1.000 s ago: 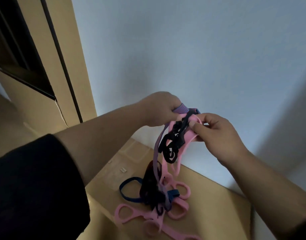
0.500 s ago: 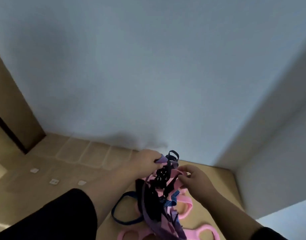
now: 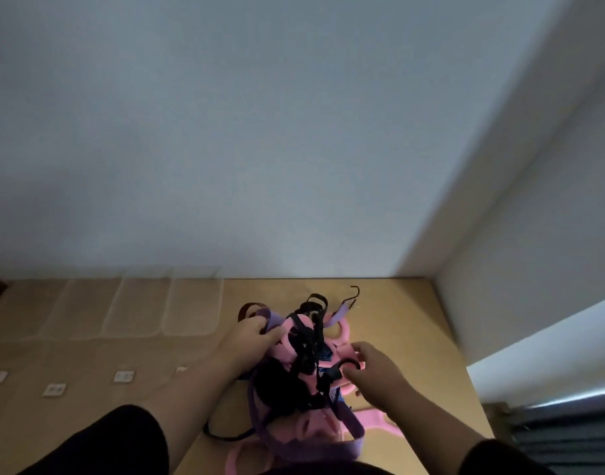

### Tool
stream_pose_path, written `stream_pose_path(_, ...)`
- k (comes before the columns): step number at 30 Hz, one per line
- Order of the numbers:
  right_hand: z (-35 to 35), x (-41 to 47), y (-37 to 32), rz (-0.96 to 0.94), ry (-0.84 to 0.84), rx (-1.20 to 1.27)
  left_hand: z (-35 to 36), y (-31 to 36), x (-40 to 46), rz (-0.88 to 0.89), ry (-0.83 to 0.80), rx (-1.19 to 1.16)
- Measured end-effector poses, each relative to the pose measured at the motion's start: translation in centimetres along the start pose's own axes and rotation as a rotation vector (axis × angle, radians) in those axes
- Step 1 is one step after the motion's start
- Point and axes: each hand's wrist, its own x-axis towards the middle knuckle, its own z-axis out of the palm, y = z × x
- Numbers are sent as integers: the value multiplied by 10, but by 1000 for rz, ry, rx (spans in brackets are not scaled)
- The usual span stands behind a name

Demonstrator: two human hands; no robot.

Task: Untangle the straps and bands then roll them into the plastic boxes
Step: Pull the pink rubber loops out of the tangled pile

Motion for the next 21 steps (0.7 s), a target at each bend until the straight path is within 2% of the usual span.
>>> stream_pose_path(6, -11, 20, 21, -126, 24, -175, 7, 7, 0, -60, 254, 34)
stream_pose_path(9, -17, 24, 26, -294, -52, -298, 8, 0, 1, -93, 416, 116)
stream_pose_path(11, -20, 25, 26, -371, -118, -317, 8, 0, -2, -43, 472, 224)
stream_pose_path(14, -21, 28, 27, -411, -170, -346, 14, 3, -9, 127, 410, 360)
stream_pose_path(21, -17, 36, 34, -354, -59, -359, 47, 4, -17, 338, 175, 366)
